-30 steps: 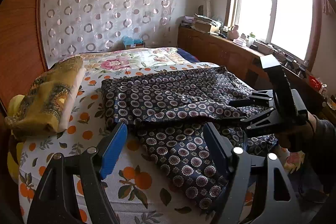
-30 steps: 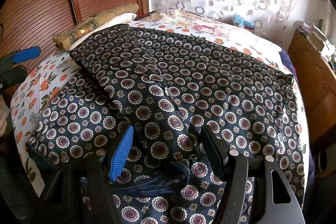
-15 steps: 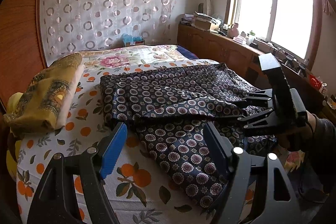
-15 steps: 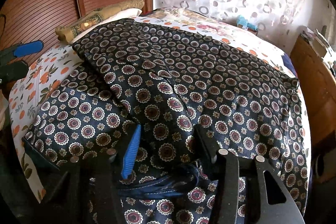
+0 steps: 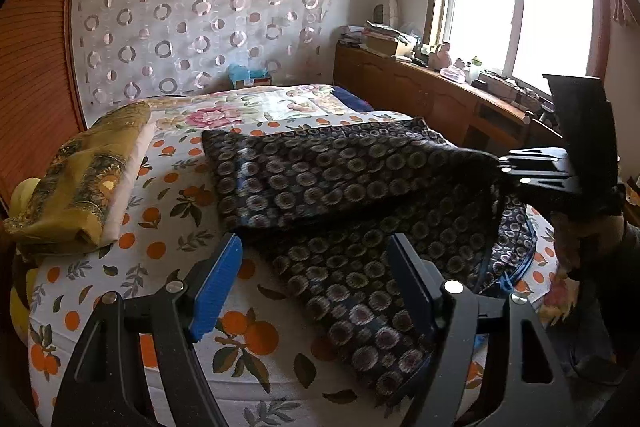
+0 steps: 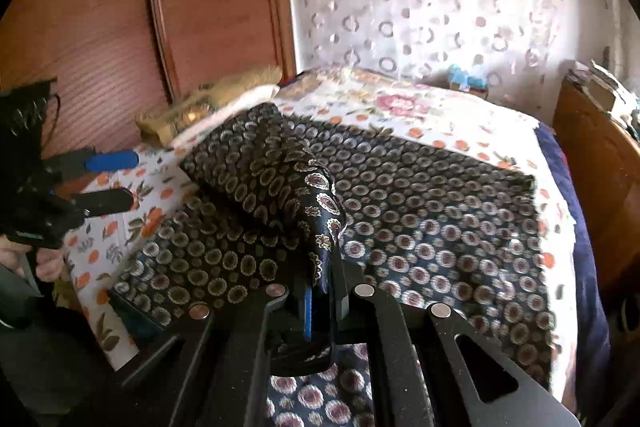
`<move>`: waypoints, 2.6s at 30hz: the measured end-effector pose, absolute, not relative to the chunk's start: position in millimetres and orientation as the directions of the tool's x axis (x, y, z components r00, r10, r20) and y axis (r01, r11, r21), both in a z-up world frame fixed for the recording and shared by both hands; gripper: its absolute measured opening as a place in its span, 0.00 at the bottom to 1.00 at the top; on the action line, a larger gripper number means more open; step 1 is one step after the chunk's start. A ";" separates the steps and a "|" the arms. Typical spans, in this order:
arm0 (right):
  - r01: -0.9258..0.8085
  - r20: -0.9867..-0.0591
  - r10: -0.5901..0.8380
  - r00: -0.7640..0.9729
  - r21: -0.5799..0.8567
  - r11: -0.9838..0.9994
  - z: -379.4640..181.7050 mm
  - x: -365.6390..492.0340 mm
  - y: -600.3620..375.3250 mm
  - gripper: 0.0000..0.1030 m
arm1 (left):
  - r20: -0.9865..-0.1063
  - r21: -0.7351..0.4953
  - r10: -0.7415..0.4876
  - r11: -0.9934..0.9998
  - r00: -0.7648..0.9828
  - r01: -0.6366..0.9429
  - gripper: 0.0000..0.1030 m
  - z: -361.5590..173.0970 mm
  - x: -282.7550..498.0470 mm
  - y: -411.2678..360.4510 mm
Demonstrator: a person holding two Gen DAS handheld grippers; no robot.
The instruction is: Fold small clothes
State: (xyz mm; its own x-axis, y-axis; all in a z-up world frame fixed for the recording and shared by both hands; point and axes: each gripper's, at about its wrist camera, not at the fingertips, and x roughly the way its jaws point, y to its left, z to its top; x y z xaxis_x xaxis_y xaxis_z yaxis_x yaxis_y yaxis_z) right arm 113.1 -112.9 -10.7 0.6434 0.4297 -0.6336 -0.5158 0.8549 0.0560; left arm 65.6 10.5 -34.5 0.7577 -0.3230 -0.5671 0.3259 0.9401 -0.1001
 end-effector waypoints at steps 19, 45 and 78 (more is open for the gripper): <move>-0.266 -0.650 0.236 0.722 0.054 0.962 -16.2 50.5 -217.6 0.05 | -0.572 -0.091 -0.347 0.927 0.743 0.363 0.73 -34.0 67.2 -10.4; -0.298 -0.636 0.244 0.732 0.022 0.954 8.9 60.8 -193.5 0.57 | -0.592 -0.089 -0.343 0.927 0.730 0.364 0.73 -43.8 68.8 -16.9; -0.603 -0.769 0.406 0.494 0.033 0.797 -47.5 181.9 -108.4 0.61 | -0.651 -0.092 -0.318 0.934 0.689 0.344 0.73 -49.0 147.8 -13.1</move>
